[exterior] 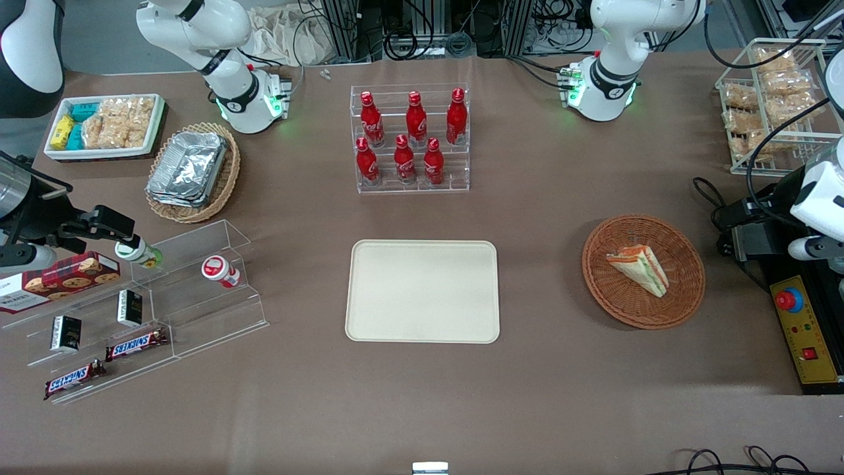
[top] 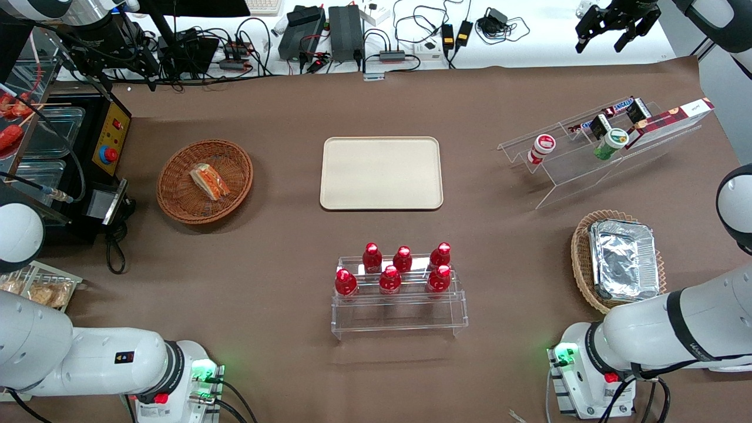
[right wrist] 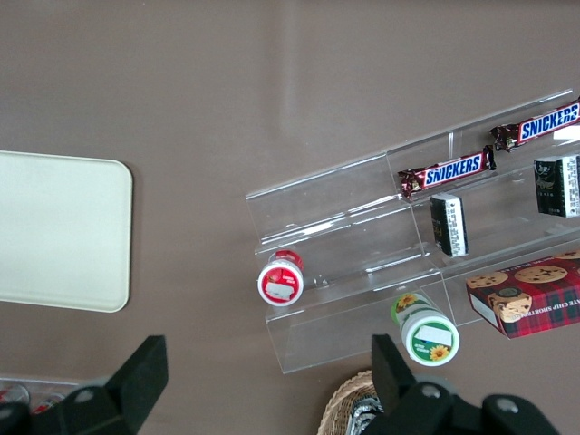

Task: Place sandwich from basket to tray
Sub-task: 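Move the left gripper toward the wicker basket with the sandwich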

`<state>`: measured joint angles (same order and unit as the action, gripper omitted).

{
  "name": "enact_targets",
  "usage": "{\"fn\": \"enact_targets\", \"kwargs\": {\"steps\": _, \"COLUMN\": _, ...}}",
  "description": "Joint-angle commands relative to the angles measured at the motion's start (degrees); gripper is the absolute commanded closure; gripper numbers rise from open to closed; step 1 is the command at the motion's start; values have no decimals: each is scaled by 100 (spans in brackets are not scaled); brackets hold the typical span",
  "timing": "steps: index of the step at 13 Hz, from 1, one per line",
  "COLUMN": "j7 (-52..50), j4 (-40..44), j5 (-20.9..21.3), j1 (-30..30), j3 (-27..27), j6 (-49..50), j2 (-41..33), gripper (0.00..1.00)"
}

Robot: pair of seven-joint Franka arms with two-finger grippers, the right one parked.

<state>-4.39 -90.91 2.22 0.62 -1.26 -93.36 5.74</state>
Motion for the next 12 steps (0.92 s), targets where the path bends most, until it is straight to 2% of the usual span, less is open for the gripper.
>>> {"fn": "enact_targets", "kwargs": {"steps": 1, "j7": -36, "j4": 162, "j5": -11, "j1": -18, "j3": 30, "j6": 178, "j2": 68, "gripper": 0}}
{"fn": "enact_targets", "kwargs": {"steps": 6, "j7": -132, "j4": 276, "j5": 85, "j1": -18, "j3": 21, "j6": 195, "j2": 261, "gripper": 0}}
{"fn": "enact_targets", "kwargs": {"steps": 9, "j7": -1298, "j4": 39, "j5": 85, "j1": -35, "j3": 21, "j6": 161, "j2": 270, "gripper": 0}}
{"fn": "enact_targets", "kwargs": {"steps": 11, "j7": -1694, "j4": -241, "j5": 59, "j1": -70, "j3": -5, "j6": -67, "j2": 270, "gripper": 0}}
{"fn": "enact_targets", "kwargs": {"steps": 12, "j7": -2263, "j4": -477, "j5": 41, "j1": -140, "j3": -14, "j6": -320, "j2": 279, "gripper": 0}}
